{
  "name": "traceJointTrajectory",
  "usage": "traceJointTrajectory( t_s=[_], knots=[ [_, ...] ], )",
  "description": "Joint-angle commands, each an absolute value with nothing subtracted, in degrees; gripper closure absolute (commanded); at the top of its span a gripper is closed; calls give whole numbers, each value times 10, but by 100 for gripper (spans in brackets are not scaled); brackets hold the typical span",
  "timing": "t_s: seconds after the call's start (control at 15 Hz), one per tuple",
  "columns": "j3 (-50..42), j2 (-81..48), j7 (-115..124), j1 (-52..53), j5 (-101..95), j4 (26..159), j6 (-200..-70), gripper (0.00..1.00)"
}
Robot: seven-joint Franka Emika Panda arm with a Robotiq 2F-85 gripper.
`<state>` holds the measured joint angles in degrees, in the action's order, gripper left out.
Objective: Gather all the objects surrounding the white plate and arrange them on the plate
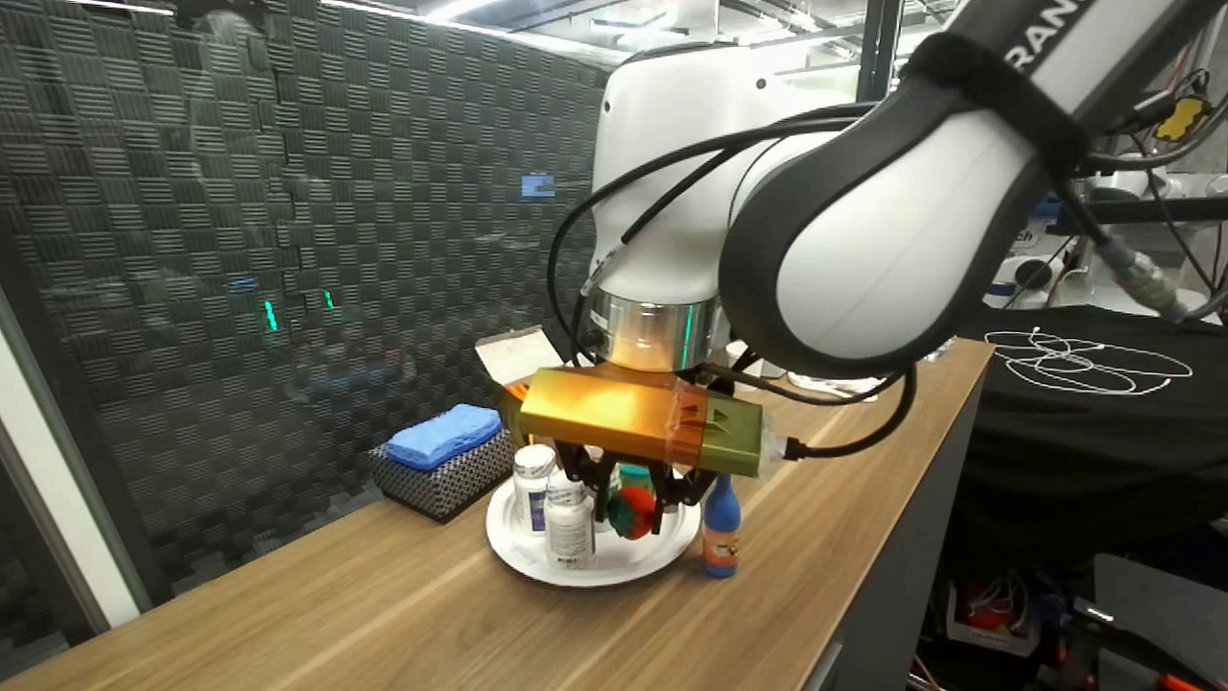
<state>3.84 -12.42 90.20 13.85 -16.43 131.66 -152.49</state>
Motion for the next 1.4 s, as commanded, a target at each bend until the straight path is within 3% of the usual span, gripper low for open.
traceJointTrajectory(
  t_s=[0.0, 0.07, 0.33, 1.33],
  knots=[
    [42, -138, 852, 128, -125, 1292, -1527, 27],
    [42, -141, 843, 127, -116, 1289, -1528, 25],
    [41, -133, 806, 123, -78, 1290, -1531, 0],
    [3, 26, 839, 94, -117, 1325, -1456, 0]
  ],
)
